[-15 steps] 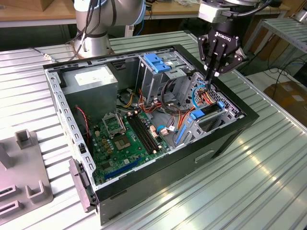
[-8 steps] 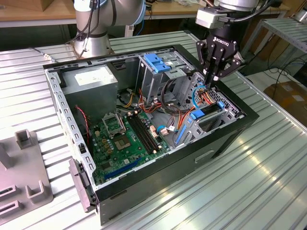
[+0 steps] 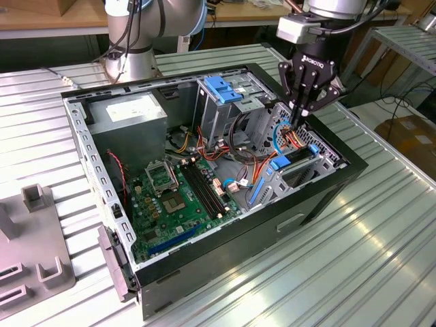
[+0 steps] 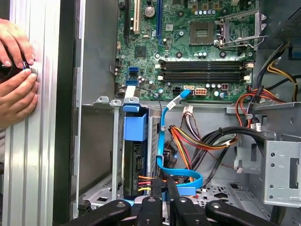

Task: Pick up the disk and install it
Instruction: 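Insert the second disk wire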

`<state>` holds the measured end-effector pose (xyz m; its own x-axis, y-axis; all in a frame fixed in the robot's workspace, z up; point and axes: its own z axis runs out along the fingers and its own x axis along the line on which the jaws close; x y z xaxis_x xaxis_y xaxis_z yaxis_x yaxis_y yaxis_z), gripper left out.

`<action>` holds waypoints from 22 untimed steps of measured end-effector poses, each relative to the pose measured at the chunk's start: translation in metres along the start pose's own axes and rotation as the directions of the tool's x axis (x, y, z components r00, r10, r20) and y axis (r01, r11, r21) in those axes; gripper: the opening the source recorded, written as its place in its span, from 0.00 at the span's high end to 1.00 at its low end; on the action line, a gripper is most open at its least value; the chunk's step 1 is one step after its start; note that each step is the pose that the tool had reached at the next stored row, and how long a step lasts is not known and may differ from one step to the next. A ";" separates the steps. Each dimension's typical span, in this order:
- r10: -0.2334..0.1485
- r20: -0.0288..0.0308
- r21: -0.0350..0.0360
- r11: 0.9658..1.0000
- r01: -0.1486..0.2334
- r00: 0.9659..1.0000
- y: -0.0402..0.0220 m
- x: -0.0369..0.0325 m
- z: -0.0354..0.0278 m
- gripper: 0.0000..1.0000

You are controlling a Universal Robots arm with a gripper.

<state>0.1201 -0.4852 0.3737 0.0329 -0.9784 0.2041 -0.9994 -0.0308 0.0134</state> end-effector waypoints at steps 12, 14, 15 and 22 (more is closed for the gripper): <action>0.004 0.021 0.023 1.000 -0.004 1.000 0.0149 0.0202 0.0101 0.84; 0.008 0.021 0.043 0.999 -0.009 1.000 0.0190 0.0213 0.0109 0.84; 0.010 0.021 0.055 0.998 -0.011 1.000 0.0218 0.0219 0.0113 0.84; 0.018 0.021 0.096 0.995 -0.020 1.000 0.0347 0.0266 0.0146 0.84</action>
<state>0.0862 -0.5153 0.3654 0.0149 -0.9829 0.1834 -0.9960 -0.0308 -0.0844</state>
